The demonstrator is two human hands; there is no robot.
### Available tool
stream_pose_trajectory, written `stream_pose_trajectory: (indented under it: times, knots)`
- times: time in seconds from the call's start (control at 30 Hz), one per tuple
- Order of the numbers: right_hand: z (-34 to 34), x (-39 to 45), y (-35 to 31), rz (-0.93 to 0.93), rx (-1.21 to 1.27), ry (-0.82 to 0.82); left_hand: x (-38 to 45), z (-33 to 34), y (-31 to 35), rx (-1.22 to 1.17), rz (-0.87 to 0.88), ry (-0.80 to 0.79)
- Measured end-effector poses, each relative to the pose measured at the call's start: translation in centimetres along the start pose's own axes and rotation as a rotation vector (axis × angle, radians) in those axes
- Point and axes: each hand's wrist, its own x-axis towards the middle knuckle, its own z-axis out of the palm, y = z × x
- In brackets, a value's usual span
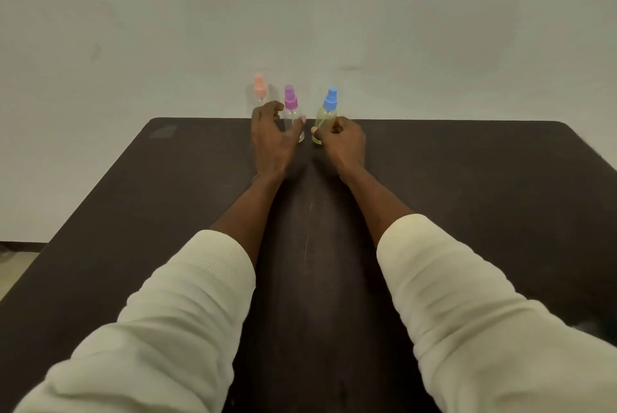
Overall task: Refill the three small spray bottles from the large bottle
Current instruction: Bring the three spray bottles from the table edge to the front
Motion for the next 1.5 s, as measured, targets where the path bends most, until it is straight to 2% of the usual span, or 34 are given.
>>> stream_pose_trajectory:
  times: [0.13,0.5,0.67,0.9,1.17,1.3,1.5]
  knots:
    - [-2.3,-5.3,-0.9,0.001,0.017,-0.013,-5.0,-3.2,2.2,-0.132,-0.077,-0.073]
    - [-11.1,-25.1,-1.7,0.031,0.080,-0.097,-22.6,-12.5,7.3,-0.228,-0.010,-0.305]
    - [-14.9,-31.9,-1.3,0.006,0.110,-0.131,-27.8,-14.8,8.7,-0.242,0.023,-0.391]
    - [-15.5,-34.0,-1.0,-0.066,-0.040,-0.029,-29.1,-15.3,9.8,-0.226,0.034,-0.459]
    - [-18.3,-32.5,0.0,0.020,-0.064,0.032,-29.1,-11.5,12.0,-0.280,-0.020,-0.479]
    - [-21.7,-31.2,0.7,0.063,-0.087,0.029,-29.3,-9.2,12.6,-0.235,0.026,-0.517]
    - [-23.0,-30.6,1.5,0.046,-0.128,-0.066,-29.3,-9.8,12.0,-0.187,-0.051,-0.380]
